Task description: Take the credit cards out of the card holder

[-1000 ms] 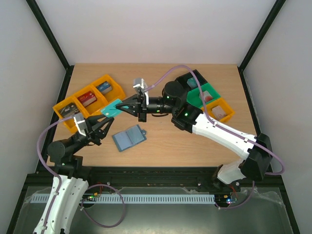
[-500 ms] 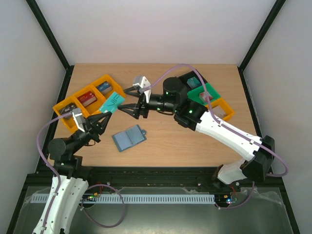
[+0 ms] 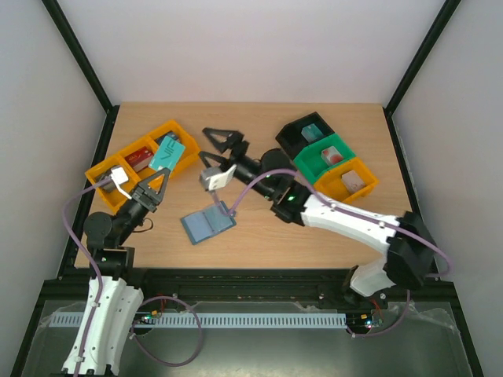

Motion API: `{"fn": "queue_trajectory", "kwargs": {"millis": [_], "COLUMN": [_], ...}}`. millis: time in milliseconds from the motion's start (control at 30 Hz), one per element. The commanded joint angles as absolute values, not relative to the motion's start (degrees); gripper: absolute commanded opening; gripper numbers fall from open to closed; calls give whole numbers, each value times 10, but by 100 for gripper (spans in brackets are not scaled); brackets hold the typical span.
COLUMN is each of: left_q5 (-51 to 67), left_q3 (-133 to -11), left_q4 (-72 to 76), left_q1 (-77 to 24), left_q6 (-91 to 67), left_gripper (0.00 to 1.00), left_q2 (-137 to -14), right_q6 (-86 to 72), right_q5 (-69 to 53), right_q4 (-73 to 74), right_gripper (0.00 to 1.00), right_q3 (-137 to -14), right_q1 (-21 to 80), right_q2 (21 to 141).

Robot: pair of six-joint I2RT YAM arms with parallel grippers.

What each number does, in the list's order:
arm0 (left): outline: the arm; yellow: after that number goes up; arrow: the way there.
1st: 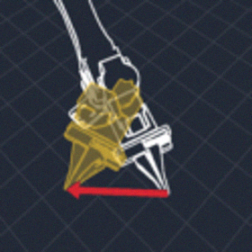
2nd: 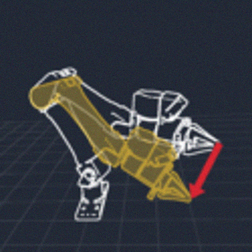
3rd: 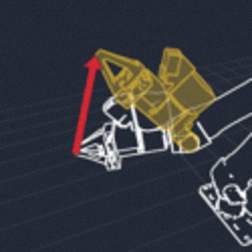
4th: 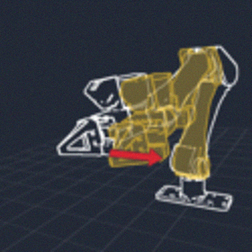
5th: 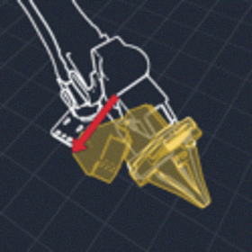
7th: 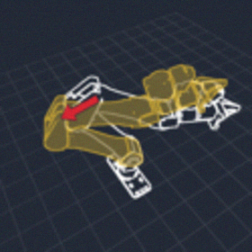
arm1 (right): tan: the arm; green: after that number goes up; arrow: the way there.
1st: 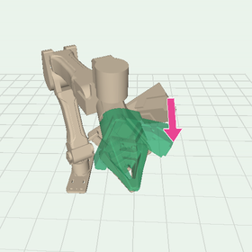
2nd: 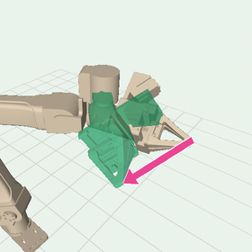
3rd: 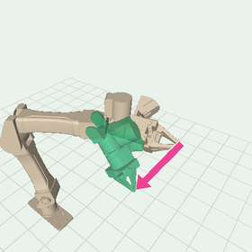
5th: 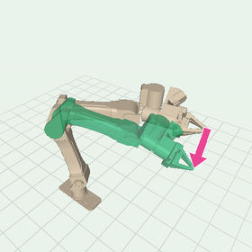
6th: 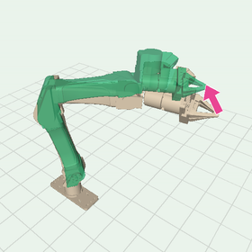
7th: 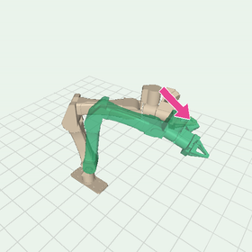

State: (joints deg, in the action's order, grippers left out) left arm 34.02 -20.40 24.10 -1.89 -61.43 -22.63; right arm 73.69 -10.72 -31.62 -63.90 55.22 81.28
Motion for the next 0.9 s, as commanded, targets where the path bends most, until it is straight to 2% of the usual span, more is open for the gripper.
{"fn": "queue_trajectory", "kwargs": {"millis": [0, 200, 367, 533, 867], "left_q5": [341, 339, 357, 374, 415], "left_q3": [-204, -200, -199, -197, -202], "left_q4": [265, 262, 278, 270, 289], "left_q1": [-12, -12, -12, -12, -18], "left_q6": [-650, -654, -645, -640, -601], "left_gripper": [2, 2, 2, 2, 2], "left_q2": [-224, -223, -222, -221, -226], "right_q6": [1085, 1187, 1196, 1198, 1201], "right_q5": [-123, -144, -140, -131, -118], "right_q4": [-523, -553, -548, -557, -551], "right_gripper": [82, 81, 77, 58, 39], "right_q3": [-623, -608, -622, -651, -666], "right_q1": [594, 622, 626, 626, 625], "right_q2": [867, 907, 938, 965, 977]}}
